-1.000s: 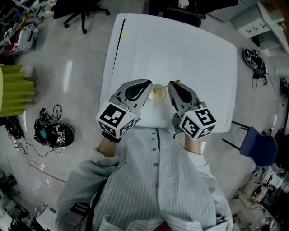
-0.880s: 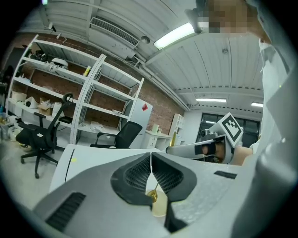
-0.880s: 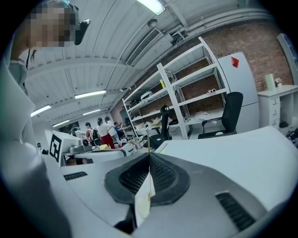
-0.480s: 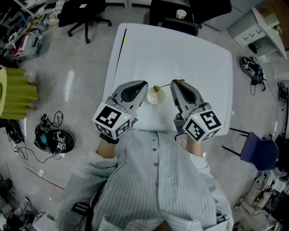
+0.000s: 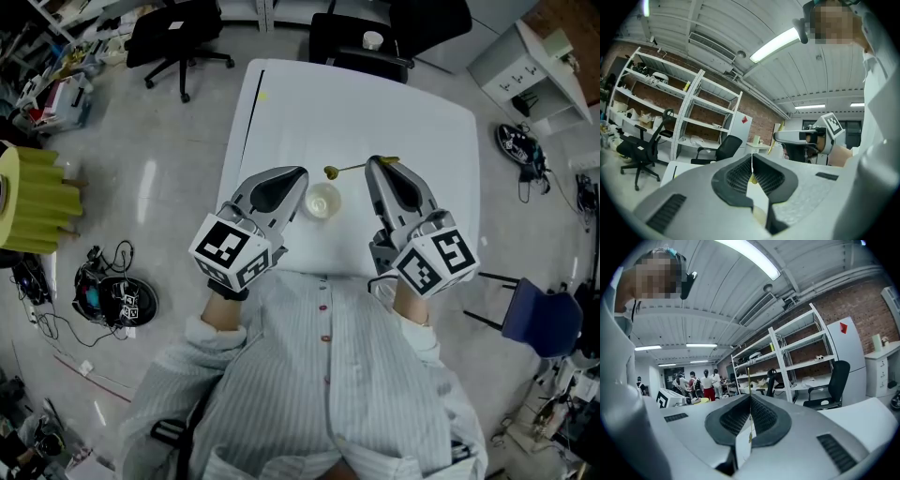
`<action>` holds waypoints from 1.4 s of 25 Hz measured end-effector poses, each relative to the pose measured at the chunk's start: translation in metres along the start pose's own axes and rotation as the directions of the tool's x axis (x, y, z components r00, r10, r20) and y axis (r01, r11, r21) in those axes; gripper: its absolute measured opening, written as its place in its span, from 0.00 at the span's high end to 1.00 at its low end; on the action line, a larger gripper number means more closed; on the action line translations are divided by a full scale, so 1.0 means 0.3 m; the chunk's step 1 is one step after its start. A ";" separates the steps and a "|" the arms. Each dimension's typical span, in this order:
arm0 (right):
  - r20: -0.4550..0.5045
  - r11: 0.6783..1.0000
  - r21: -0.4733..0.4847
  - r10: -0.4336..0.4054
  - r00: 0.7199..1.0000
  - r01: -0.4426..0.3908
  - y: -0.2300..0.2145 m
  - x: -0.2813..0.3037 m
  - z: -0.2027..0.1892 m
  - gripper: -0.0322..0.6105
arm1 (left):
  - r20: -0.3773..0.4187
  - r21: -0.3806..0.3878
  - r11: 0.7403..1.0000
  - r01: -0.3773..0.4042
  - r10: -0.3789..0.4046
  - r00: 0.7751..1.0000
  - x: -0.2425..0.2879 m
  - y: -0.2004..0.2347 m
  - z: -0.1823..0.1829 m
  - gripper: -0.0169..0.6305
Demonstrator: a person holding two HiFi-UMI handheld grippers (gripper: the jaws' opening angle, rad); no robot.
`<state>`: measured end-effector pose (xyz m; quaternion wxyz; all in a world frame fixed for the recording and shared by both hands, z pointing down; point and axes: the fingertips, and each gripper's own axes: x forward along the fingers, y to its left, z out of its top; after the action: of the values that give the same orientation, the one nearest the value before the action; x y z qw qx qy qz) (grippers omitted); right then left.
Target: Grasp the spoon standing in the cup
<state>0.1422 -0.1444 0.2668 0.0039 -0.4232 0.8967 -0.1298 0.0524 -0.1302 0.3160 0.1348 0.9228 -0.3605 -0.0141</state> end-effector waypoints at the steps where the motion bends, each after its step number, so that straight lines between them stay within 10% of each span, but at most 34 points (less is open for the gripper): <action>1: 0.008 1.000 -0.003 0.001 1.000 -0.001 0.003 -0.006 0.012 0.93 | 0.004 0.002 1.000 0.002 -0.002 1.000 -0.001 -0.005 0.007 0.95; 35: 0.047 1.000 -0.011 -0.016 0.999 0.016 -0.002 -0.047 0.061 0.93 | 0.017 0.018 1.000 0.026 -0.026 1.000 -0.003 -0.012 0.043 0.95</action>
<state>0.1540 -0.1383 0.2478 0.0216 -0.4334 0.8936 -0.1149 0.0524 -0.1302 0.3026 0.1233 0.9284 -0.3498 -0.0207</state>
